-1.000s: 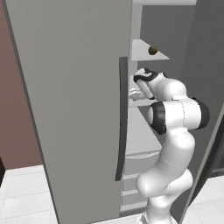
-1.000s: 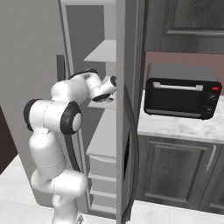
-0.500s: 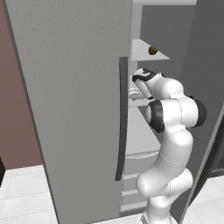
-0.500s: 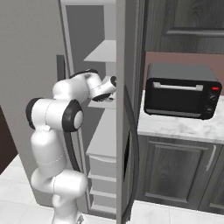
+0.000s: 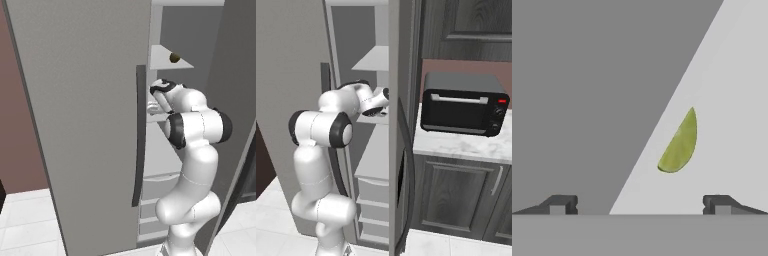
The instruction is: Take the kiwi, cucumber, and lemon wedge from the freezer and place them in the bowl on the counter.
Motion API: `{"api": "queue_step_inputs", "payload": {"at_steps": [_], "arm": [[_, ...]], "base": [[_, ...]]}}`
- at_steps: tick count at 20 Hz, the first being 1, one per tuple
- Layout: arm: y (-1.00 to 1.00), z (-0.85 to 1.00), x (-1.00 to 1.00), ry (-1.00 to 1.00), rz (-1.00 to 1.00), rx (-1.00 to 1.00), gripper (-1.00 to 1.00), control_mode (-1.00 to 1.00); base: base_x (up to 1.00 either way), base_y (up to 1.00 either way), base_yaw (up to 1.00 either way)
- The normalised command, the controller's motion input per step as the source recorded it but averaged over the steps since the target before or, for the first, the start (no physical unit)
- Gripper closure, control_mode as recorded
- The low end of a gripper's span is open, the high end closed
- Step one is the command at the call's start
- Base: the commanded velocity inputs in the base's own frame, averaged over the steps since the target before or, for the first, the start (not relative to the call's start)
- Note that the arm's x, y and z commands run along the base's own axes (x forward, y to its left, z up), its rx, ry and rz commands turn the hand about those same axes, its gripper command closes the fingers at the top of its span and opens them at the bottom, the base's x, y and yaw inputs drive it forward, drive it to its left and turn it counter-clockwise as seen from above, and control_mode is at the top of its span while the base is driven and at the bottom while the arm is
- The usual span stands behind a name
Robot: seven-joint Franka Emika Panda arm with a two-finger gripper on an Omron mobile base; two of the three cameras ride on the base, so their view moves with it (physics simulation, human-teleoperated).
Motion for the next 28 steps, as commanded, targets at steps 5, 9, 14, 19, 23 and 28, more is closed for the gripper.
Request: {"api": "queue_step_inputs", "payload": {"at_steps": [5, 9, 14, 19, 23, 28], "arm": [[0.01, -0.12, 0.26, 0.00, 0.00, 0.00, -1.00, -1.00], [0.03, -0.08, 0.33, 0.00, 0.00, 0.00, -1.00, -1.00], [0.00, -0.11, 0.11, 0.00, 0.00, 0.00, -1.00, -1.00], [0.00, -0.15, 0.15, 0.00, 0.00, 0.00, -1.00, -1.00], [0.00, -0.15, 0.16, 0.00, 0.00, 0.00, -1.00, -1.00], [0.00, -0.13, -0.01, 0.00, 0.00, 0.00, -1.00, -1.00]], "base": [[0.00, 0.00, 0.00], [0.00, 0.00, 0.00], [0.00, 0.00, 0.00], [0.00, 0.00, 0.00], [0.00, 0.00, 0.00], [0.00, 0.00, 0.00]]}}
